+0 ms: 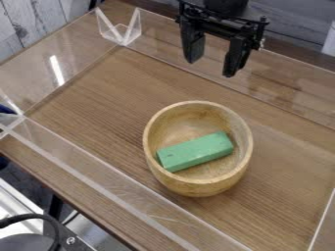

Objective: Remove the green block from inside the brown bowl and put it on the table

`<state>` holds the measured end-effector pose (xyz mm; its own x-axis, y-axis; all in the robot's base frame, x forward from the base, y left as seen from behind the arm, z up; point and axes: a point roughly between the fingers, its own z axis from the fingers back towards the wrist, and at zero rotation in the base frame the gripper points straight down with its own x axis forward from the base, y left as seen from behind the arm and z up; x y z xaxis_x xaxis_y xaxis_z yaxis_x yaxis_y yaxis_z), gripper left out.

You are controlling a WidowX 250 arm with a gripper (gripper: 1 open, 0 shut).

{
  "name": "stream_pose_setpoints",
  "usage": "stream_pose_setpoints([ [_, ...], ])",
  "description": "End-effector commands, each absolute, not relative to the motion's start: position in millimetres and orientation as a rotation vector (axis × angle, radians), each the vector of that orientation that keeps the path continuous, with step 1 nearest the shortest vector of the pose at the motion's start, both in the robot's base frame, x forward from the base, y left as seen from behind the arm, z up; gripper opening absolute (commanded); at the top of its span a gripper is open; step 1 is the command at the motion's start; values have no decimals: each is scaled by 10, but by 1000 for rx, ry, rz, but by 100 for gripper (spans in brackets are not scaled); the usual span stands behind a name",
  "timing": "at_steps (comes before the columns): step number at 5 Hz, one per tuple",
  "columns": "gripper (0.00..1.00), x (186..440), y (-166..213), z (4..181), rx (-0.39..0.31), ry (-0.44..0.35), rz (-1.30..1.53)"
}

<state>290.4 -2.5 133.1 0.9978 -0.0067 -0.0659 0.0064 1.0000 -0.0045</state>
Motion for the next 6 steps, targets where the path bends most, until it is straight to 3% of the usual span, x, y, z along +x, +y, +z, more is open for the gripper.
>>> stream_pose_setpoints([
  [1, 100, 2832, -46, 1223, 0, 89, -60],
  [4, 100, 2559, -156, 821, 16, 111, -275],
  [6, 100, 2512, -281, 690, 21, 114, -370],
])
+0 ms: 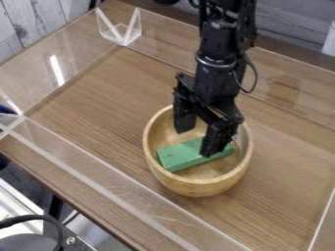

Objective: Remove the green block from inside the brown bowl and put it on the table

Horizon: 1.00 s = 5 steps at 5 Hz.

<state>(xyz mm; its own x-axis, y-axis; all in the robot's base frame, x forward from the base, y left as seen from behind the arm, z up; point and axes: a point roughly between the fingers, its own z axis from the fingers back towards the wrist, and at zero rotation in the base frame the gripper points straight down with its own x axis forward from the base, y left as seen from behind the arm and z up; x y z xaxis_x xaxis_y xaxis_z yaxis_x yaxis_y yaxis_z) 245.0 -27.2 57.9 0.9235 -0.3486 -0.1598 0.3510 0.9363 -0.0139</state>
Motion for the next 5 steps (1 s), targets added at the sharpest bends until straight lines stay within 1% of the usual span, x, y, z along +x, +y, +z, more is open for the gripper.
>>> stream_pose_setpoints([
  [1, 100, 2521, -283, 636, 19, 121, -382],
  [3, 100, 2534, -275, 562, 18, 126, -406],
  [5, 100, 2548, -260, 529, 19, 119, -428],
])
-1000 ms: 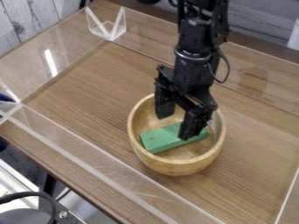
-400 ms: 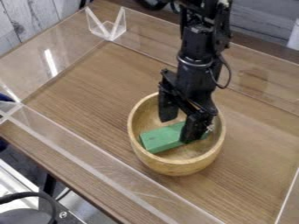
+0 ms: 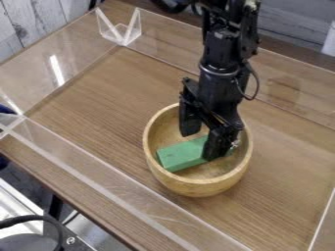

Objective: Remove the green block from inside the brown bowl and put it on the table

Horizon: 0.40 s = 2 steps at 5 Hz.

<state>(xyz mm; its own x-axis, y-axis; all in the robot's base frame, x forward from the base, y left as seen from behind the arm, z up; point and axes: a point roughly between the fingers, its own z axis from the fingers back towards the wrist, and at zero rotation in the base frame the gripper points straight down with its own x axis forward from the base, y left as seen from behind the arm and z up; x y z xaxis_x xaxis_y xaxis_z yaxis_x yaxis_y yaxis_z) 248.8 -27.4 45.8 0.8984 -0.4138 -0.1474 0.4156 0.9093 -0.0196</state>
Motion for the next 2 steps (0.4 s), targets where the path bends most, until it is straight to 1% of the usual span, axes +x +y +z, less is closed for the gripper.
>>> stream_pose_setpoints([
  [1, 100, 2550, -251, 525, 20, 114, -438],
  [2, 100, 2553, -246, 537, 20, 107, -448],
])
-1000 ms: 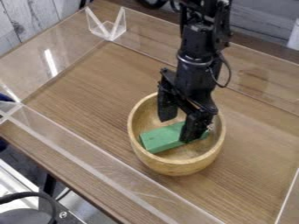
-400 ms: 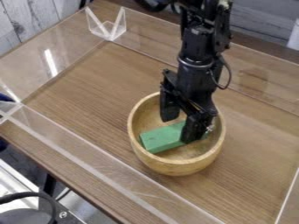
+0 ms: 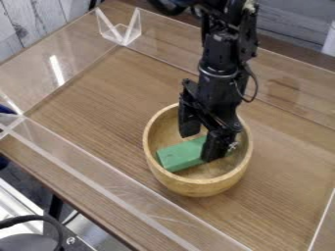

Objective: Remove the green block from inside the brown bowl and put it on the table

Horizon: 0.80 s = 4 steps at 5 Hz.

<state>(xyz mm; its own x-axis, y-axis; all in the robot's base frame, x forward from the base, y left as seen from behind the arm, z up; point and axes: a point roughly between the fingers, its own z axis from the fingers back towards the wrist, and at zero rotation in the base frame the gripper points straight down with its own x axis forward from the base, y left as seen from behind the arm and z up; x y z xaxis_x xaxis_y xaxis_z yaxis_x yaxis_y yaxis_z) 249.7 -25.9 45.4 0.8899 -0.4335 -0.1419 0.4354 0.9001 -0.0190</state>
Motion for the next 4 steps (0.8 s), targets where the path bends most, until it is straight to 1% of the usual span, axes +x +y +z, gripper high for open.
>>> stream_pose_setpoints([
  [1, 100, 2554, -243, 560, 19, 98, -457],
  [4, 100, 2556, -241, 654, 18, 67, -475],
])
